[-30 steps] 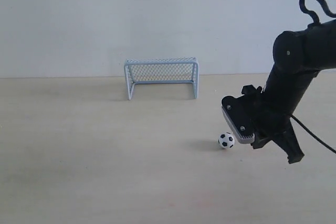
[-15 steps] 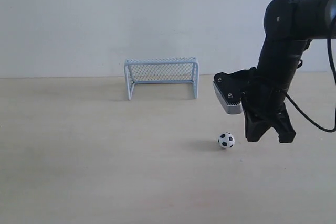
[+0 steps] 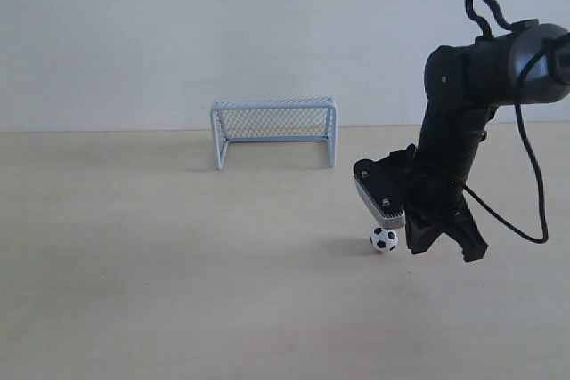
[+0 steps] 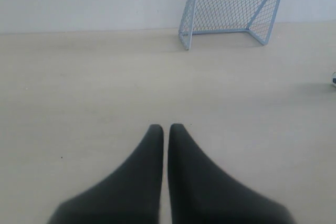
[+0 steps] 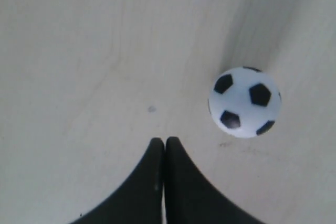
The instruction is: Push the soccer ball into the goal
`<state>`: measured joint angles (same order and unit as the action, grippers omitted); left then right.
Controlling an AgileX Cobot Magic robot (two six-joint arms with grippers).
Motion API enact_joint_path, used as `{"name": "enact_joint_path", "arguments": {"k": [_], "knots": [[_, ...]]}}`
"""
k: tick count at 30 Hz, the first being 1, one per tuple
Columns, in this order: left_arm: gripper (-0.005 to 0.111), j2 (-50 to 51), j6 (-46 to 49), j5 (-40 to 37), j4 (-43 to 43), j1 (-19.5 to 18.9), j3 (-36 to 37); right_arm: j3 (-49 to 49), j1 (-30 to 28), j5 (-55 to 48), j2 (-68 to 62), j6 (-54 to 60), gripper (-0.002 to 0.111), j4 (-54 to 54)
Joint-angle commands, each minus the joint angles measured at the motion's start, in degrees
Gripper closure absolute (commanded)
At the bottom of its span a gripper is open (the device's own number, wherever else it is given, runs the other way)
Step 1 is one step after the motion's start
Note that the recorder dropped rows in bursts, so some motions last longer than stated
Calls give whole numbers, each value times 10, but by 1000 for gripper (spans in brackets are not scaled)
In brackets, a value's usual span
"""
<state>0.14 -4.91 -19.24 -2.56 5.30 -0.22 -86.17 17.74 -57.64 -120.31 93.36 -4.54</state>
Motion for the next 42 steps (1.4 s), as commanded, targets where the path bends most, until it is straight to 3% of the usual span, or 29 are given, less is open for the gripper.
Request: {"name": "enact_joint_path", "arguments": {"k": [1, 15, 17, 18, 20, 21, 27, 39, 42], "knots": [[102, -1, 1, 4, 2, -2, 2, -2, 14, 8, -11, 15, 109, 2], [102, -1, 1, 4, 2, -2, 2, -2, 28, -3, -36, 1, 109, 45], [102, -1, 1, 4, 2, -2, 2, -9, 43, 110, -49, 60, 109, 56], [102, -1, 1, 4, 2, -2, 2, -21, 61, 292, -39, 70, 109, 14], [102, -1, 1, 4, 2, -2, 2, -21, 74, 475, -3, 44, 109, -88], [102, -1, 1, 4, 2, -2, 2, -21, 74, 497, 9, 42, 109, -99], [102, -1, 1, 4, 2, -2, 2, -18, 51, 298, 58, 31, 109, -73], [102, -1, 1, 4, 2, -2, 2, -9, 51, 12, 97, -194, 109, -49], [102, -1, 1, 4, 2, -2, 2, 21, 51, -9, 116, -223, 109, -46]]}}
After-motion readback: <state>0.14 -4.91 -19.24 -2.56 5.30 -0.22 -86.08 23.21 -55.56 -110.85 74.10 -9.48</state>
